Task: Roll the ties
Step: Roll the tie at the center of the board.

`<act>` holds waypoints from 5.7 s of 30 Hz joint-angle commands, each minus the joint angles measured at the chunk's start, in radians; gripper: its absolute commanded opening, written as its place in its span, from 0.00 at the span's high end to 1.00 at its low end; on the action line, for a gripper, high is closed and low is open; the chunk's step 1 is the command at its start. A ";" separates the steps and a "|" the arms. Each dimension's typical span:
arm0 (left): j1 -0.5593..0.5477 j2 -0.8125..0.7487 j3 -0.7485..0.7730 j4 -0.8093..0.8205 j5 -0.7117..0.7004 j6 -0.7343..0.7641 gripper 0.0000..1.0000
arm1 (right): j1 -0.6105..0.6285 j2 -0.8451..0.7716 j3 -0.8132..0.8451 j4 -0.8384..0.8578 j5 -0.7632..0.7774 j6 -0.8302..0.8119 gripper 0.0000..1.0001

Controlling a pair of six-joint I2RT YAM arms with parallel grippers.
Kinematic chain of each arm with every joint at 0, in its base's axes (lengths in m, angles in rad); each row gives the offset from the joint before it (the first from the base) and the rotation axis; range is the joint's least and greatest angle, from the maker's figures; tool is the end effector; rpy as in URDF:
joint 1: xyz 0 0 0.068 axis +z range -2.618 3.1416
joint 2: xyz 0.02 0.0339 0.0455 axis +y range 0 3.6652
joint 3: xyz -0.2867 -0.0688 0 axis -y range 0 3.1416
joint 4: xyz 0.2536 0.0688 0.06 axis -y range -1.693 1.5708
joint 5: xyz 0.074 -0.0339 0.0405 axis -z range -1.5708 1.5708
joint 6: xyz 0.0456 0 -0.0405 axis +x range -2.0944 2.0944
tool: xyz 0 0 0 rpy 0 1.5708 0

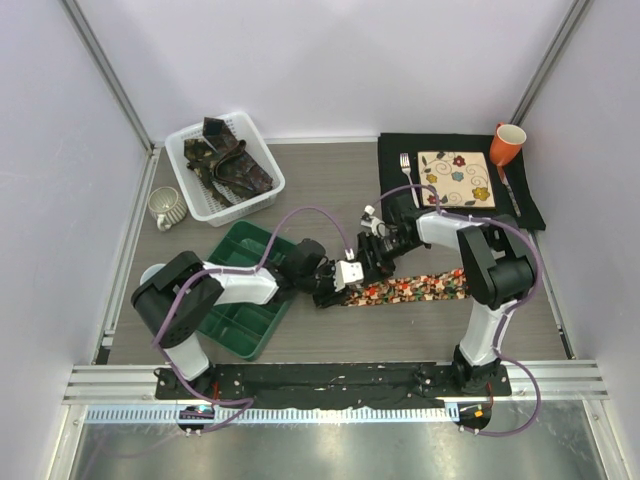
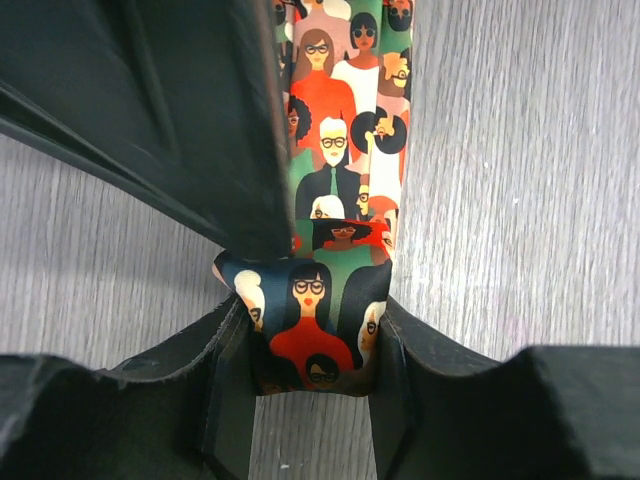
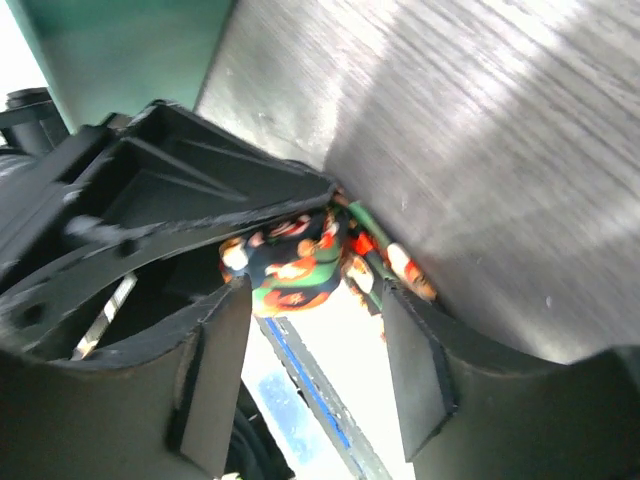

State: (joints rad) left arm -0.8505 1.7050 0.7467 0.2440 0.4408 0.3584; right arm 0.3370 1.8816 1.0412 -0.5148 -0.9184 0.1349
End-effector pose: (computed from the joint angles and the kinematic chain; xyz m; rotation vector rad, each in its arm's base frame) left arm 0.2099 -0.2686 0.1491 1.5042 1.7629 -0.7573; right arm 0.3120 0.1477 0.1383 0.4290 -2.7542 -1.4086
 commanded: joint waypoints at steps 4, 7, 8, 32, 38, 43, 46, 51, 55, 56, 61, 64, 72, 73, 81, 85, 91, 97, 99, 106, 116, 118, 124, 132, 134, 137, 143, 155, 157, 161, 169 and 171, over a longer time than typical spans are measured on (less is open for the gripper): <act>-0.045 0.008 -0.027 -0.161 -0.085 0.094 0.80 | 0.011 -0.101 -0.046 -0.016 -0.077 0.052 0.39; -0.050 0.028 -0.009 -0.173 -0.097 0.096 0.80 | 0.027 -0.078 -0.059 0.018 -0.085 0.095 0.40; -0.050 0.033 -0.001 -0.181 -0.102 0.096 0.79 | 0.030 -0.072 -0.064 0.034 -0.088 0.101 0.41; 0.002 -0.068 -0.027 0.001 0.042 -0.005 0.29 | -0.070 0.108 -0.050 -0.151 0.098 -0.075 0.99; -0.007 -0.029 -0.020 0.115 0.113 -0.059 0.18 | -0.072 0.146 -0.014 -0.168 0.205 -0.075 0.99; -0.009 0.028 0.000 0.189 0.116 -0.058 0.19 | -0.058 0.197 0.052 -0.194 0.219 -0.092 0.99; -0.015 0.065 0.017 0.198 0.105 -0.029 0.22 | -0.033 0.200 0.069 -0.202 0.210 -0.103 0.99; -0.019 0.119 0.049 0.181 0.068 -0.003 0.29 | 0.002 0.192 0.074 -0.202 0.207 -0.116 0.99; -0.019 0.128 0.054 0.150 0.076 0.031 0.40 | 0.011 0.194 0.080 -0.202 0.204 -0.121 0.99; -0.019 0.124 0.046 0.144 0.081 0.039 0.41 | 0.014 0.195 0.085 -0.205 0.205 -0.126 0.99; -0.015 0.071 -0.003 0.131 0.061 0.074 0.22 | 0.017 0.195 0.082 -0.209 0.211 -0.129 0.99; -0.012 0.054 -0.007 0.094 0.091 0.111 0.27 | 0.020 0.202 0.085 -0.209 0.201 -0.130 0.99; -0.015 0.087 0.056 -0.031 0.122 0.105 0.50 | 0.028 0.180 0.099 -0.194 0.159 -0.101 0.99; -0.013 0.084 0.049 -0.041 0.128 0.105 0.50 | 0.031 0.177 0.100 -0.194 0.158 -0.101 0.99; -0.015 0.097 0.054 -0.001 0.113 0.109 0.32 | 0.043 0.195 0.092 -0.198 0.164 -0.109 0.99; -0.013 0.142 0.117 -0.070 0.119 0.100 0.49 | 0.045 0.192 0.103 -0.198 0.162 -0.104 0.99; -0.009 0.091 0.033 -0.112 0.092 0.091 0.69 | 0.031 0.119 0.089 -0.203 0.179 -0.103 0.82; -0.009 0.067 -0.018 -0.115 0.047 0.041 0.70 | -0.013 -0.017 0.043 -0.168 0.063 -0.077 0.55; -0.010 0.068 -0.015 -0.118 0.042 0.036 0.67 | -0.010 -0.048 0.017 -0.136 0.021 -0.045 0.53; -0.010 0.082 0.013 -0.144 0.026 0.037 0.60 | 0.069 -0.082 -0.024 -0.011 -0.071 0.080 0.53; -0.010 0.084 0.014 -0.141 0.022 0.031 0.59 | 0.091 -0.007 -0.035 -0.013 0.029 0.065 0.53; -0.010 0.082 0.014 -0.140 0.026 0.033 0.59 | 0.088 0.010 -0.027 -0.014 0.059 0.065 0.59; -0.010 0.077 0.006 -0.143 0.029 0.034 0.58 | 0.083 0.040 -0.020 -0.042 0.095 0.049 0.99; -0.001 0.051 -0.015 -0.112 0.033 0.017 0.38 | 0.011 0.054 -0.043 -0.112 0.066 -0.017 0.99; 0.001 0.041 -0.015 -0.104 0.033 0.011 0.33 | -0.015 0.060 -0.052 -0.113 0.053 -0.021 0.99; 0.010 0.007 -0.018 -0.080 0.039 -0.013 0.29 | -0.044 0.077 -0.058 -0.125 0.043 -0.037 0.99; 0.011 -0.067 -0.049 -0.022 0.032 -0.039 0.25 | -0.101 0.088 -0.053 -0.162 0.088 -0.069 0.99; 0.010 -0.018 -0.001 0.097 0.045 -0.093 0.19 | -0.112 0.128 -0.009 -0.162 0.138 -0.066 0.99; 0.007 0.011 0.032 0.112 0.047 -0.116 0.18 | -0.112 0.129 -0.010 -0.160 0.138 -0.067 0.99; -0.013 0.057 0.078 0.136 0.065 -0.137 0.17 | -0.110 0.129 -0.007 -0.154 0.135 -0.066 0.99; -0.045 0.126 0.125 0.166 0.064 -0.157 0.28 | -0.101 0.117 -0.015 -0.128 0.118 -0.044 0.99; -0.045 0.136 0.131 0.137 0.055 -0.147 0.39 | -0.098 0.114 -0.015 -0.123 0.113 -0.038 0.99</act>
State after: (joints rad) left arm -0.8894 1.8191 0.8448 0.3603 0.4904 0.2138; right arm 0.2298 1.9751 1.0252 -0.7010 -0.8974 0.0757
